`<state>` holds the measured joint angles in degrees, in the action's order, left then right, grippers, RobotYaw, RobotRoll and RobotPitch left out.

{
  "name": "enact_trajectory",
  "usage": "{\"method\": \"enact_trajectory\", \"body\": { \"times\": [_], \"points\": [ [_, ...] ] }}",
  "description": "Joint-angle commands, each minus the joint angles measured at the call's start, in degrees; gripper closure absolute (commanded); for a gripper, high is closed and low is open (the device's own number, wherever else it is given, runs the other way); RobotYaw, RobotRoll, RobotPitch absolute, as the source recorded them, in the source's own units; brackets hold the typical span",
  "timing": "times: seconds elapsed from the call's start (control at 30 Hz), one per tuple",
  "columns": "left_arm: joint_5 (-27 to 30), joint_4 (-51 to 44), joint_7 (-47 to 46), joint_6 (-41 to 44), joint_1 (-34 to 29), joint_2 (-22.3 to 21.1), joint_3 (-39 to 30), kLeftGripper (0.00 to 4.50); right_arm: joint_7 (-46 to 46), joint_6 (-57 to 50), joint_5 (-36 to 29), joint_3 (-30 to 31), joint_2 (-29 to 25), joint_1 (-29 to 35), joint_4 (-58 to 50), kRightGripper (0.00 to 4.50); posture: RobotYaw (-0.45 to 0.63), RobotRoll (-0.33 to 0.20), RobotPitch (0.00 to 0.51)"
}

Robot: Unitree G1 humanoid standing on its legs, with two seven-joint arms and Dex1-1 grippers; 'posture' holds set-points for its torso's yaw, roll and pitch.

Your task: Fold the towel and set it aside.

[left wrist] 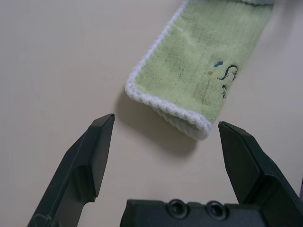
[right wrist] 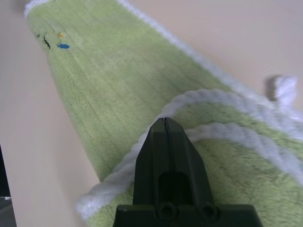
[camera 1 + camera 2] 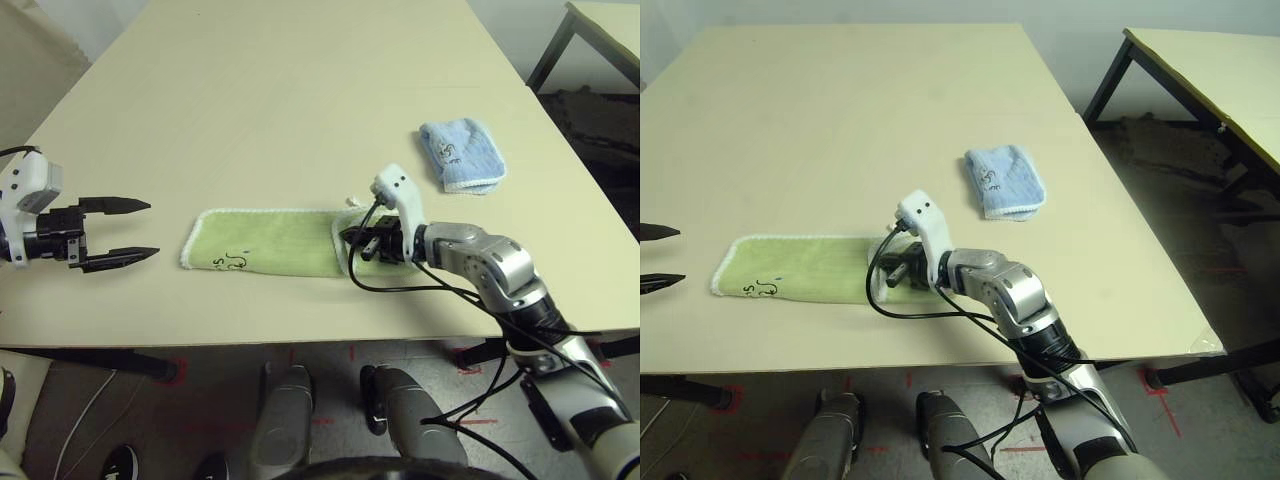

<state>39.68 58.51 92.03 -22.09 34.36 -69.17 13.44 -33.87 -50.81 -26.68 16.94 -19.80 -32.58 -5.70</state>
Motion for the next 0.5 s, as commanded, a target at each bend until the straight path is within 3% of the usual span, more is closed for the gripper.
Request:
{"method": "enact_trajectory", "body": {
  "times": [0.03, 0.1, 0.17, 0.33, 0.5],
  "points": [
    [-0.6, -0.1, 0.5, 0.4, -0.4, -0.1, -0.6, 0.00, -2.2, -1.3, -2.8, -5.3, -1.3, -0.9, -1.4, 4.47, 0.08, 0.000, 0.169],
    [-0.6, -0.3, 0.5, 1.1, -0.7, -0.3, -0.2, 0.00, -3.6, -3.1, -5.9, -9.5, -2.4, -1.5, -2.5, 4.47, 0.08, 0.000, 0.168],
    [-0.5, -0.2, 0.5, 3.0, -0.9, -0.3, -0.3, 0.00, -6.6, -2.6, -6.8, -11.8, -5.6, -1.5, -3.5, 3.90, 0.08, 0.000, 0.168],
    [-1.3, 0.9, 0.5, 6.3, -0.6, 0.0, -1.2, 0.00, -12.9, 4.2, -5.8, -14.2, -12.2, 0.2, -1.8, 2.07, 0.08, 0.000, 0.168],
    [-6.9, 3.3, 0.5, 10.1, 1.9, 1.7, -2.1, 0.00, -23.9, 25.3, -4.1, -18.9, -12.9, 5.3, 4.1, 0.25, 0.06, 0.000, 0.168]
  ]
}}
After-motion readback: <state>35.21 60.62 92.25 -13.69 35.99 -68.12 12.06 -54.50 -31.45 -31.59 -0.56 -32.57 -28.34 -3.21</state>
